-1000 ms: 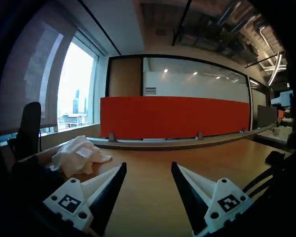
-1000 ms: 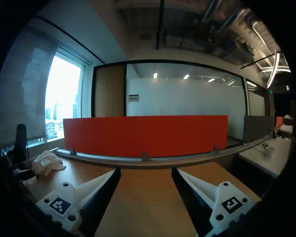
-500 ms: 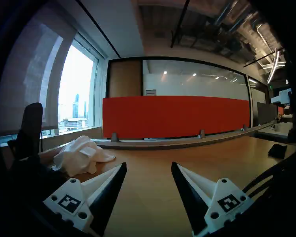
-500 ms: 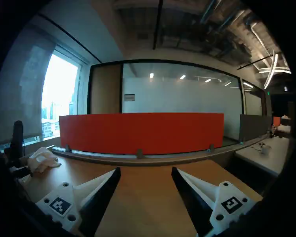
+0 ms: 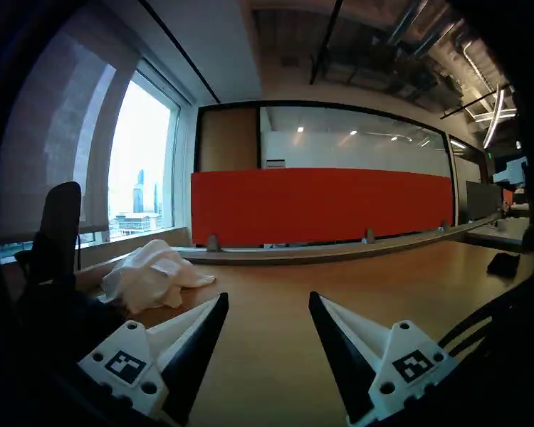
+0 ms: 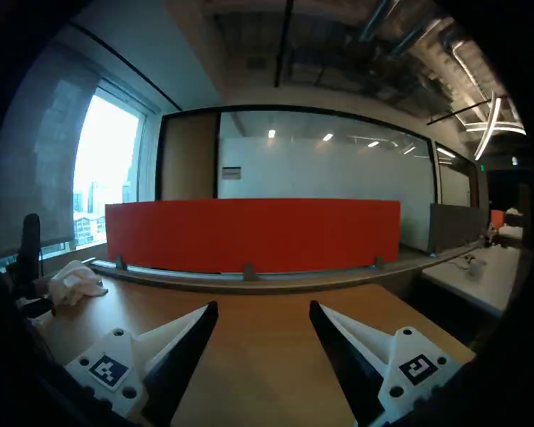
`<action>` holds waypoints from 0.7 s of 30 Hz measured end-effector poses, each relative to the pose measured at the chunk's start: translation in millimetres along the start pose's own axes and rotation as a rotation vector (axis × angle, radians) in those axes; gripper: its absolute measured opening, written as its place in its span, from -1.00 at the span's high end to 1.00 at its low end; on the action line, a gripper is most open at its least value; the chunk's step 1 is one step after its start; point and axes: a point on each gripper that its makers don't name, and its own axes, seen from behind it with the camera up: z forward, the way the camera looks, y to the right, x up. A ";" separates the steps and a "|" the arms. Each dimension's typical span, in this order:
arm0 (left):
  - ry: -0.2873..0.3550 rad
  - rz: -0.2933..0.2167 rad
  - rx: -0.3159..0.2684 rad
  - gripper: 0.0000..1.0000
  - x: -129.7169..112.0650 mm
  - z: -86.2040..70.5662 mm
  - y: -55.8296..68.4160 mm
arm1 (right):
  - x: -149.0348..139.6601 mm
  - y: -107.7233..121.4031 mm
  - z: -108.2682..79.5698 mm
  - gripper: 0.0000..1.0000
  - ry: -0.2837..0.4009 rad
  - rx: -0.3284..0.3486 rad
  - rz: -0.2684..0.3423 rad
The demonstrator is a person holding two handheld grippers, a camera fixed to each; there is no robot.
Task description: Fold towel
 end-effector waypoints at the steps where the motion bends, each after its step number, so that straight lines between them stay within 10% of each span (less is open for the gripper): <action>1: -0.001 -0.001 -0.001 -0.66 -1.2 -0.2 0.0 | -0.2 0.1 -0.4 -0.99 -0.001 0.000 -0.001; 21: -0.004 -0.016 0.003 -0.66 -3.8 3.3 -5.1 | 1.4 -3.6 2.6 -0.99 0.001 0.017 -0.013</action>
